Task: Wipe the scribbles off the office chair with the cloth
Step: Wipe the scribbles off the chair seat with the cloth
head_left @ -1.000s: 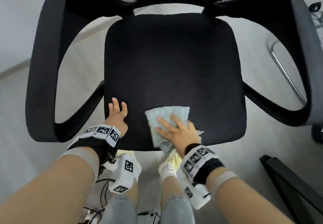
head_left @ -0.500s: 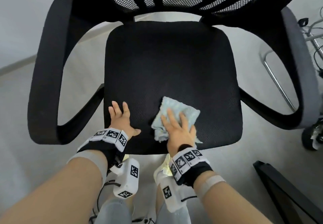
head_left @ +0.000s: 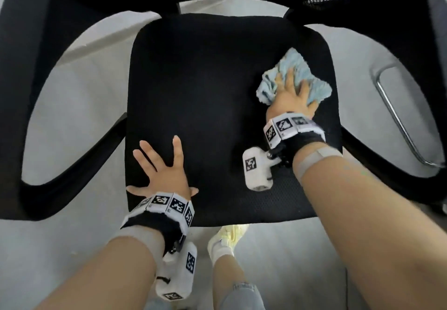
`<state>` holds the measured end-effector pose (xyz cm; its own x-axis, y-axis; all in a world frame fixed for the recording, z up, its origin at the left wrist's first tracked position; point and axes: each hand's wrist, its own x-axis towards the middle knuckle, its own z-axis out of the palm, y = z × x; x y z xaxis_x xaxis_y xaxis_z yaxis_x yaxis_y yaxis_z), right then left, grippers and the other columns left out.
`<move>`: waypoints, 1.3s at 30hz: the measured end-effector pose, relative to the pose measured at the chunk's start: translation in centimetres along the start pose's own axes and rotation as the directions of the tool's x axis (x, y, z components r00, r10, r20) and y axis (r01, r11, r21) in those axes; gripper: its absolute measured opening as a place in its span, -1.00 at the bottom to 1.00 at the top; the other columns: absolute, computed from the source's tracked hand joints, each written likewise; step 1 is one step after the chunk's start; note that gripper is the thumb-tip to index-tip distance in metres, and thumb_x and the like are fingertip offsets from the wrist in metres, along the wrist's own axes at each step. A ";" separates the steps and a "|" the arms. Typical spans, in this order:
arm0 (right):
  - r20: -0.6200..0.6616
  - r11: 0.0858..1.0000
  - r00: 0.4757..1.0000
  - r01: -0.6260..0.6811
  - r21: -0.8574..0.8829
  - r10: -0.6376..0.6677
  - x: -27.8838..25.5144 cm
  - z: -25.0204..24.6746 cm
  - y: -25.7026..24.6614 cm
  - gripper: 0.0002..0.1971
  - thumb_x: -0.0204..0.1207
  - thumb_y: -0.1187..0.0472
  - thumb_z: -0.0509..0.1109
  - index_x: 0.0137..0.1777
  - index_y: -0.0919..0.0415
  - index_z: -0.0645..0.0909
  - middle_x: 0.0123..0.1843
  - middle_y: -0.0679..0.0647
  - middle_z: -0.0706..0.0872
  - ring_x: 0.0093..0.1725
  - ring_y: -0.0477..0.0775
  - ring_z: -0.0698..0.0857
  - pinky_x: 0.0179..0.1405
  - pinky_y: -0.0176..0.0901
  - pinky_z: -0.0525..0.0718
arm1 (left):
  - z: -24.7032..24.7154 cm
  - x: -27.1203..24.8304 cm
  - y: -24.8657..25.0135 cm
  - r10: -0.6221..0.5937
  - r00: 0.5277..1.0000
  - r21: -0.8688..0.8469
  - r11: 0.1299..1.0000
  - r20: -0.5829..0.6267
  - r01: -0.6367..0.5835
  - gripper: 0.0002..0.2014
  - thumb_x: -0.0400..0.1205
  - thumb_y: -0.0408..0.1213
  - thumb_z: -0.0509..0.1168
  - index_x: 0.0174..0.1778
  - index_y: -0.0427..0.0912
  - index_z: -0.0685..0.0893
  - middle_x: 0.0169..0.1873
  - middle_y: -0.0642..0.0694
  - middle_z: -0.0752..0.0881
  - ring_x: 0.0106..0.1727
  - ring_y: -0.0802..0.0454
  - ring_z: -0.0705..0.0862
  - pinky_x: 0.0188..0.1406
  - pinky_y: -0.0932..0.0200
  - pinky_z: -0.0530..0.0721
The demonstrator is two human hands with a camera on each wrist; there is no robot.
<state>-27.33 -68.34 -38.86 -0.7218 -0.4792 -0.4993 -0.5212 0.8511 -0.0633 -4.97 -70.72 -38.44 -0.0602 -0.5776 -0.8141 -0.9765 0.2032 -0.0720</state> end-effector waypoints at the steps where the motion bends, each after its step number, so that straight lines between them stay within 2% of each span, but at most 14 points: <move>1: -0.006 1.000 1.000 0.003 -0.003 -0.003 -1.3 0.6 0.4 -0.16 0.44 0.42 0.15 0.60 -0.14 -0.17 0.68 -0.17 -0.22 0.66 0.15 -0.18 0.56 0.42 -0.01 | -0.1 0.1 0.1 -0.006 1.000 0.004 1.000 0.002 0.006 0.22 0.40 0.03 0.46 0.44 0.28 -0.57 0.46 -0.32 -0.62 0.55 -0.30 -0.53 0.36 -0.62 0.16; 4: -0.006 0.998 0.999 0.052 -0.033 -0.052 -3.9 1.8 2.4 -0.18 0.44 0.45 0.11 0.59 -0.17 -0.10 0.67 -0.22 -0.20 0.66 0.11 -0.17 0.54 0.39 -0.02 | -0.5 0.5 0.5 -0.046 0.999 0.007 0.999 0.027 0.046 0.26 0.38 0.01 0.48 0.40 0.28 -0.63 0.43 -0.32 -0.65 0.53 -0.31 -0.55 0.37 -0.62 0.17; 6: 0.012 0.998 0.998 0.060 -0.021 -0.060 -2.6 0.7 3.0 -0.24 0.48 0.42 0.10 0.58 -0.20 -0.01 0.68 -0.23 -0.13 0.66 0.11 -0.14 0.55 0.37 -0.02 | -0.8 0.7 0.8 -0.069 0.997 0.010 0.998 0.040 0.069 0.28 0.37 0.00 0.49 0.36 0.29 -0.67 0.42 -0.33 -0.68 0.52 -0.33 -0.56 0.36 -0.64 0.16; 12: 0.002 0.979 0.999 -0.036 0.200 0.036 3.8 -3.2 0.8 -0.39 0.59 0.23 0.11 0.60 -0.03 -0.02 0.69 0.06 -0.05 0.65 0.23 -0.07 0.57 0.44 -0.01 | -0.9 1.2 1.3 -0.060 0.998 0.010 0.998 0.031 0.060 0.28 0.37 -0.02 0.50 0.39 0.28 -0.64 0.43 -0.31 -0.66 0.53 -0.32 -0.54 0.36 -0.62 0.17; 17: -0.047 0.973 0.996 -0.068 0.221 0.080 -2.5 1.5 3.0 -0.17 0.42 0.43 0.10 0.56 -0.29 -0.08 0.67 -0.27 -0.17 0.65 0.09 -0.18 0.56 0.35 -0.01 | -1.0 1.2 0.4 -0.014 1.000 0.017 1.000 0.004 0.013 0.28 0.38 0.01 0.48 0.36 0.28 -0.67 0.46 -0.32 -0.63 0.55 -0.32 -0.50 0.36 -0.60 0.21; 20: -0.038 0.967 0.992 -0.107 0.231 0.118 -2.8 1.5 3.9 -0.28 0.46 0.28 0.04 0.52 -0.37 -0.05 0.67 -0.21 -0.09 0.63 0.16 -0.04 0.54 0.25 0.07 | -1.1 1.2 0.3 -0.007 1.000 0.015 1.000 -0.004 0.007 0.28 0.38 0.01 0.49 0.35 0.29 -0.67 0.45 -0.31 -0.64 0.55 -0.31 -0.52 0.36 -0.60 0.19; 22: -0.042 0.927 0.977 -0.183 0.327 0.207 -1.1 -0.8 3.1 -0.38 0.47 0.11 -0.08 0.53 -0.32 -0.02 0.67 -0.10 -0.01 0.60 0.24 0.07 0.55 0.21 0.10 | -0.9 1.2 0.3 0.000 1.000 0.007 1.000 -0.002 0.000 0.26 0.38 0.01 0.48 0.39 0.29 -0.63 0.45 -0.30 -0.64 0.55 -0.30 -0.53 0.35 -0.60 0.18; 26: 0.076 0.895 0.965 -0.261 0.362 0.251 1.7 -3.4 1.7 -0.34 0.58 0.28 0.10 0.60 -0.07 -0.10 0.69 0.00 -0.12 0.66 0.22 -0.10 0.62 0.30 -0.05 | -0.4 1.0 0.1 0.031 0.999 -0.002 1.000 -0.020 -0.031 0.23 0.38 0.04 0.47 0.43 0.28 -0.58 0.47 -0.29 -0.61 0.56 -0.30 -0.51 0.36 -0.59 0.21; 29: -0.001 0.958 0.993 -0.111 0.265 0.115 -0.2 -1.0 0.2 -0.36 0.58 0.25 0.13 0.61 -0.01 -0.03 0.69 0.04 -0.11 0.65 0.22 -0.14 0.60 0.40 -0.08 | -0.3 1.0 -0.3 0.059 0.998 -0.011 0.998 -0.036 -0.060 0.22 0.38 0.07 0.46 0.43 0.29 -0.58 0.49 -0.28 -0.59 0.57 -0.29 -0.48 0.36 -0.58 0.25; 32: 0.059 0.986 0.993 0.094 0.135 -0.102 -4.2 2.5 -3.2 -0.28 0.52 0.33 0.12 0.58 -0.18 -0.09 0.68 -0.16 -0.18 0.65 0.15 -0.23 0.55 0.45 -0.08 | -0.5 1.0 -1.2 0.122 0.991 -0.006 0.992 -0.049 -0.123 0.23 0.35 0.13 0.46 0.44 0.31 -0.55 0.52 -0.25 -0.54 0.60 -0.25 -0.44 0.37 -0.53 0.32; 33: 0.128 0.970 0.964 0.223 0.092 -0.234 -5.8 3.4 -4.8 -0.25 0.51 0.36 0.12 0.57 -0.21 -0.10 0.67 -0.24 -0.21 0.65 0.12 -0.27 0.54 0.45 -0.13 | -0.6 1.0 -1.6 0.142 0.988 -0.006 0.990 -0.053 -0.143 0.23 0.33 0.14 0.47 0.46 0.30 -0.52 0.54 -0.24 -0.51 0.61 -0.24 -0.42 0.38 -0.49 0.34; 35: 0.273 0.878 0.838 0.476 0.057 -0.472 -8.9 5.0 -7.4 -0.23 0.49 0.37 0.14 0.58 -0.22 -0.09 0.65 -0.30 -0.25 0.64 0.08 -0.34 0.53 0.40 -0.30 | -1.0 0.9 -2.4 0.171 0.984 -0.025 0.985 -0.041 -0.172 0.23 0.32 0.12 0.49 0.53 0.19 -0.44 0.57 -0.19 -0.47 0.63 -0.18 -0.38 0.48 -0.34 0.32; 37: 0.371 0.812 0.742 0.581 0.060 -0.558 -11.0 5.6 -7.9 -0.23 0.49 0.37 0.15 0.58 -0.23 -0.07 0.64 -0.33 -0.27 0.63 0.03 -0.37 0.53 0.36 -0.36 | -1.7 0.8 -3.5 0.197 0.980 -0.052 0.979 -0.018 -0.198 0.23 0.35 0.02 0.50 0.57 0.03 -0.42 0.59 -0.16 -0.43 0.64 -0.13 -0.33 0.59 -0.13 0.21; 39: 0.453 0.784 0.685 0.618 0.053 -0.570 -12.2 5.3 -6.4 -0.27 0.51 0.34 0.15 0.57 -0.25 -0.01 0.65 -0.34 -0.23 0.63 -0.01 -0.35 0.55 0.32 -0.32 | -2.7 0.4 -4.6 0.233 0.972 -0.089 0.969 0.014 -0.231 0.20 0.38 -0.08 0.50 0.59 -0.07 -0.39 0.61 -0.15 -0.39 0.66 -0.10 -0.29 0.58 -0.03 0.17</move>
<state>-12.80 -66.81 -36.99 0.0095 -0.7164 -0.6977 -0.8306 0.3829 -0.4044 -1.08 -73.96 -36.87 -0.2835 -0.5033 -0.8163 -0.9506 0.2599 0.1699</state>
